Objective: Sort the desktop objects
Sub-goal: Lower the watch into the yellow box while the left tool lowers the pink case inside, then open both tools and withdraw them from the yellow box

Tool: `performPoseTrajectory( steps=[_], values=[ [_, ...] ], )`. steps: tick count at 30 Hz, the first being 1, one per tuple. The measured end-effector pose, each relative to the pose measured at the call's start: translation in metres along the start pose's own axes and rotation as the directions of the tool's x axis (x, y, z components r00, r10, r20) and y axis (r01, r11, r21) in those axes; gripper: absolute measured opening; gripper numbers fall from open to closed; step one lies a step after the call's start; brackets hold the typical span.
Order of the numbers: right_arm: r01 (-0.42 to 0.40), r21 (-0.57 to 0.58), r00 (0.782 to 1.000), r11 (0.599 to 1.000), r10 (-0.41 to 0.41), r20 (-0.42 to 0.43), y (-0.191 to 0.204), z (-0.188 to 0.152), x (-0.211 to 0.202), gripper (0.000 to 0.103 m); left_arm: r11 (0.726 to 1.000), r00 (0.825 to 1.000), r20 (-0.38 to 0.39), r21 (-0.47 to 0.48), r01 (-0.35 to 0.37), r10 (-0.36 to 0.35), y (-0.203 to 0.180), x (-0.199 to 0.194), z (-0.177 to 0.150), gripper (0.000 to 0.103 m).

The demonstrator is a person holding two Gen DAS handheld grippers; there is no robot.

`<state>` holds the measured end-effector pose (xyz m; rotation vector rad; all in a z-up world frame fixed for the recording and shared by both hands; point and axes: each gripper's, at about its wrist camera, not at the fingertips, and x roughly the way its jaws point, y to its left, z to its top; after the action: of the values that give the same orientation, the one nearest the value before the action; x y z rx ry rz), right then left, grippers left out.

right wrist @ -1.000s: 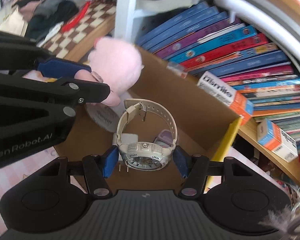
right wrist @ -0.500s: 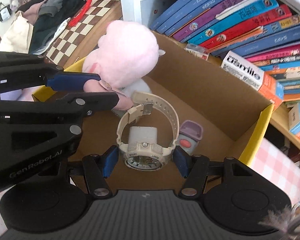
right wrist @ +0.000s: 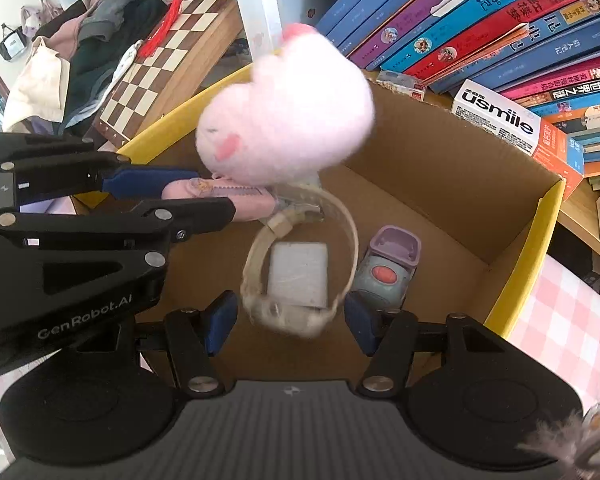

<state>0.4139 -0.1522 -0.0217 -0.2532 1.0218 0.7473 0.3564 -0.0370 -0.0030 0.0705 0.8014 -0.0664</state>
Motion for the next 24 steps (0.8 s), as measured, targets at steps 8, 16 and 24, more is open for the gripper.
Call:
performPoseTrajectory(
  steps=[8,16,24],
  values=[
    [0.02,-0.006,1.0,1.0,-0.02,0.017,0.003,0.0,-0.003,0.064,1.0,1.0,-0.006,0.017,-0.02,0.02,0.002,-0.003,-0.002,0.029],
    [0.051,-0.003,0.997,0.999,-0.051,0.063,0.009,0.002,-0.017,0.083,0.999,0.999,0.023,-0.026,-0.026,0.026,0.012,-0.015,-0.001,0.058],
    [0.101,-0.01,0.987,0.995,-0.099,0.125,0.021,-0.002,-0.046,0.084,0.999,0.995,0.088,-0.033,-0.038,0.04,0.012,-0.038,0.001,0.073]
  ],
)
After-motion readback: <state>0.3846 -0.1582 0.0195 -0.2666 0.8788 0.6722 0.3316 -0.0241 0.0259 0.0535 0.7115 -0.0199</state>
